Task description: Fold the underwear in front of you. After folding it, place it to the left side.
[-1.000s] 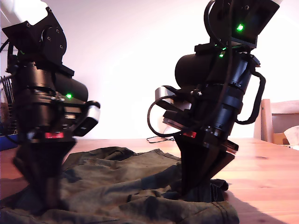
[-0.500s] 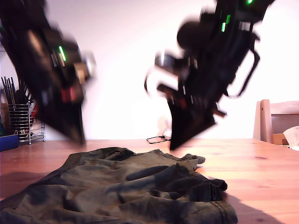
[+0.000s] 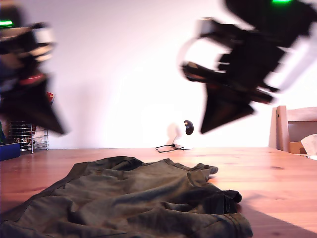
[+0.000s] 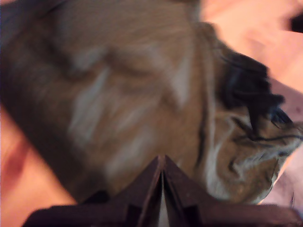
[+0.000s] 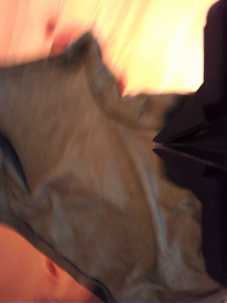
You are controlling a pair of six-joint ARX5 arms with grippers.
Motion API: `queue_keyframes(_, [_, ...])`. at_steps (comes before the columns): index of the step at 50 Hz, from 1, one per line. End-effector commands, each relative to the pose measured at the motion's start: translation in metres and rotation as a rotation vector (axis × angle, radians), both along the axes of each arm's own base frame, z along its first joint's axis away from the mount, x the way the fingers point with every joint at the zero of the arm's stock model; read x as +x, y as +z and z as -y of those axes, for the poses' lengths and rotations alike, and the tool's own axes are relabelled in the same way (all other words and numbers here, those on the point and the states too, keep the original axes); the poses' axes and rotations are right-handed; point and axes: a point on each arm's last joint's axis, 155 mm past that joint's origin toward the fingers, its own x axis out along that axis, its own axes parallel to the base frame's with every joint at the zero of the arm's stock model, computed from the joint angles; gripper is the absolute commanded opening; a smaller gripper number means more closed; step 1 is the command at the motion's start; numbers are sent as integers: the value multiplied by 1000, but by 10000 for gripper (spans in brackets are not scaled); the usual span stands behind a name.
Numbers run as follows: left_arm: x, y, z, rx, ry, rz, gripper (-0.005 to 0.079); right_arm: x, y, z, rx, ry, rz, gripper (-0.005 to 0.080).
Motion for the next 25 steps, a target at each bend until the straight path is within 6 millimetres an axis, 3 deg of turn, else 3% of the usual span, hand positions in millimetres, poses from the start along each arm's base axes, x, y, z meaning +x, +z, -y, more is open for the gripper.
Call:
queue_keyframes(1, [-3,12,-5,-29,26,43,-24,-6,19,-3,64,-11,53,-11])
queue_keyframes(8, [-15,7,-20,-67,106,8,-24,-22,22,7,113,-35,49,-11])
queue_keyframes(21, [-57,-24,-28,-126,208,-262,-20,-66,-14,7,161,-35,-233,-11])
queue_keyframes(25, [-69,-28,-26,-144,226,-344,49,-78,-20,5,189,-44,-318,-10])
